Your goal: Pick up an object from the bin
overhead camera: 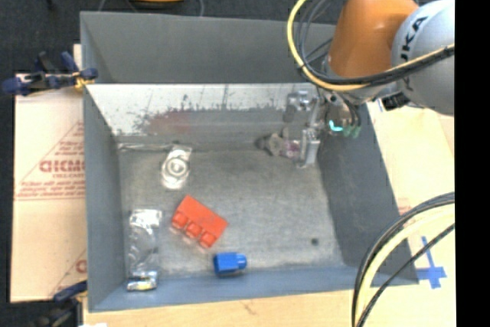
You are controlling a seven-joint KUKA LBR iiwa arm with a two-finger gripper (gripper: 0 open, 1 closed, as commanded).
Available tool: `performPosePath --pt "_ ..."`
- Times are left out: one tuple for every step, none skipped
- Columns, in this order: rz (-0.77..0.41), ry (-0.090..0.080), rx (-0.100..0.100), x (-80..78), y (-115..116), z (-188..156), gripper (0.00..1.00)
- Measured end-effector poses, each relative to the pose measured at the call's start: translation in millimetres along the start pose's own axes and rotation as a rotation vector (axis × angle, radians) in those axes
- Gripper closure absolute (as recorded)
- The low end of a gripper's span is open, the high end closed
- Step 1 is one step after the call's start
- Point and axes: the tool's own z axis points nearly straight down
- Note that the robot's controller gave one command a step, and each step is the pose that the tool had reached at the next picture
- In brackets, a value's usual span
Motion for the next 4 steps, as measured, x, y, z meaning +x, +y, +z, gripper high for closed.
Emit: performPosePath --pt "0.028 0.002 0.000 -2.3 -52.4 115.9 0.00" --pt "0.025 -0.008 0.002 -5.3 -51.6 110.9 1.00" --pt "-0.065 -0.015 0.002 20.8 -24.9 -10.3 1.00" --pt "-0.453 -0.014 0.004 8.0 -24.7 -72.4 1.00"
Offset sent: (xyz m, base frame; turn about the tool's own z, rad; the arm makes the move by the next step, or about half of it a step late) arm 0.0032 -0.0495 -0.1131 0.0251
